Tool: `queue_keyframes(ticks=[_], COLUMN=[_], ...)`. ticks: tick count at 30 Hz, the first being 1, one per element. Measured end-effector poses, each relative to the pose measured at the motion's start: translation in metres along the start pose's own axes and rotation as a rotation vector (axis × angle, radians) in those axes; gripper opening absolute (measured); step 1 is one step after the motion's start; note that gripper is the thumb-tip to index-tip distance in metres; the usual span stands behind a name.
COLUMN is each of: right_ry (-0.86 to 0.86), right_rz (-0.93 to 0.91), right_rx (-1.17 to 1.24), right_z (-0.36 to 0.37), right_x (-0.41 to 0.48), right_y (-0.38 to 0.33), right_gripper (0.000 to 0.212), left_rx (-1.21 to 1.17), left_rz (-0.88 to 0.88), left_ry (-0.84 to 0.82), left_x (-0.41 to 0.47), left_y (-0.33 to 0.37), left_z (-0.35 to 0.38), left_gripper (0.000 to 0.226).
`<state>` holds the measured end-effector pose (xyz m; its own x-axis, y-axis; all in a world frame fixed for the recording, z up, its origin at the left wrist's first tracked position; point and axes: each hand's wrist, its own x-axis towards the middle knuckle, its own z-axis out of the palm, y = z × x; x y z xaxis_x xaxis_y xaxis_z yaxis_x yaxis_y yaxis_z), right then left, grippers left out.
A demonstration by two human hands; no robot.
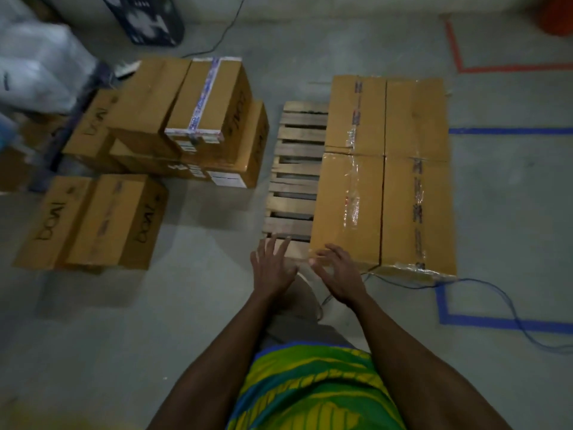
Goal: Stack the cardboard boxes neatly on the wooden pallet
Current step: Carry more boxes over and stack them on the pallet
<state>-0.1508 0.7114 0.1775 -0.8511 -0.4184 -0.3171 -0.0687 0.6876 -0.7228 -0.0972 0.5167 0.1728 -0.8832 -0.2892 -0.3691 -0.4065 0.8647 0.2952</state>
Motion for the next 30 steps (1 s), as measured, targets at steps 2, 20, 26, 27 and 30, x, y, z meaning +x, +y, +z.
queue_keyframes(ticks=[2,20,26,27,30], right_ry=[0.146,0.157,0.000,0.042,0.177], right_rz=[0.122,0.206,0.109,0.154,0.374], right_rx=[0.107,0.108,-0.172,-0.150,-0.016], right_z=[-0.001,0.257,0.272,0.271,0.278], right_x=[-0.005,0.155,0.198,0.210,0.252], right_y=[-0.011,-0.260,-0.310,-0.311,-0.293], right_gripper=[0.056,0.049,0.049,0.050,0.056], left_rx=[-0.032,-0.239,-0.292,-0.298,-0.308], left_rz=[-0.006,-0.236,-0.288,-0.292,-0.316], left_ry=[0.035,0.211,0.173,0.150,0.084], left_x=[-0.014,0.052,0.090,0.103,0.142], left_y=[-0.017,-0.343,-0.409,-0.414,-0.428], left_z=[-0.005,-0.152,-0.197,-0.202,-0.217], left_gripper=[0.080,0.086,0.090,0.089,0.088])
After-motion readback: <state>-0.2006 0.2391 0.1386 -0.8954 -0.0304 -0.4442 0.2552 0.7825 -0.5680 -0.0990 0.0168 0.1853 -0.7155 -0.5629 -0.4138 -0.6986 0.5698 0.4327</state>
